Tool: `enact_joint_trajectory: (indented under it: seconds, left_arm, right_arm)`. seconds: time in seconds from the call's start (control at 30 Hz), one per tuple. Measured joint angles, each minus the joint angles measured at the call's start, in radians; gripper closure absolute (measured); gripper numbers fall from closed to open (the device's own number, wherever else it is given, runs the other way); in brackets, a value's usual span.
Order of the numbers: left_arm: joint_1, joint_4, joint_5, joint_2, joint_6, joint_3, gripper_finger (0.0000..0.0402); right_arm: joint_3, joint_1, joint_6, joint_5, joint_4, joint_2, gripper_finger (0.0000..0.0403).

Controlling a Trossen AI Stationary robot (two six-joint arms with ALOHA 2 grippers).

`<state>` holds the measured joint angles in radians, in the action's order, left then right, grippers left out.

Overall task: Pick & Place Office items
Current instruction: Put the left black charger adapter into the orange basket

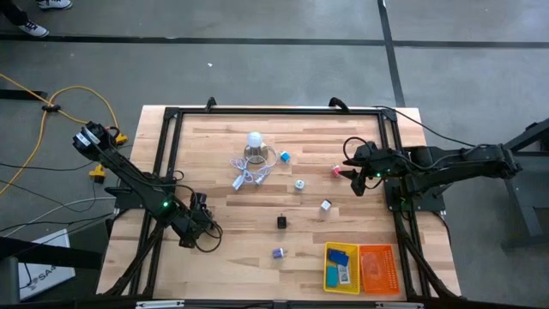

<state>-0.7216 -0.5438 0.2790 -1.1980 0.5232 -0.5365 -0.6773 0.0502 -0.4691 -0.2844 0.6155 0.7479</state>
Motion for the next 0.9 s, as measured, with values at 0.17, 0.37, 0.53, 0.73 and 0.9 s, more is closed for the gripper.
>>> enact_joint_trajectory:
  seconds: [0.17,0.37,0.53,0.73,0.9]
  left_arm:
    - [0.0,0.002,0.0,0.0,0.0,0.0,0.0176]
    - [0.0,0.002,0.001,0.0,0.0,0.0,0.0215]
    - [0.0,0.003,0.003,0.0,0.0,0.0,0.0244]
    - [0.0,0.007,0.006,0.0,0.0,0.0,0.0254]
    - [0.0,0.027,0.014,0.0,0.0,0.0,0.0255]
  right_arm:
    - [0.0,0.0,0.0,0.0,0.0,0.0,0.0224]
    - [0.0,0.0,0.0,0.0,0.0,0.0,0.0224]
    - [0.0,0.0,0.0,0.0,0.0,0.0,0.0224]
    - [0.0,0.0,0.0,0.0,0.0,0.0,0.0224]
    - [0.0,0.0,0.0,0.0,0.0,0.0,0.0224]
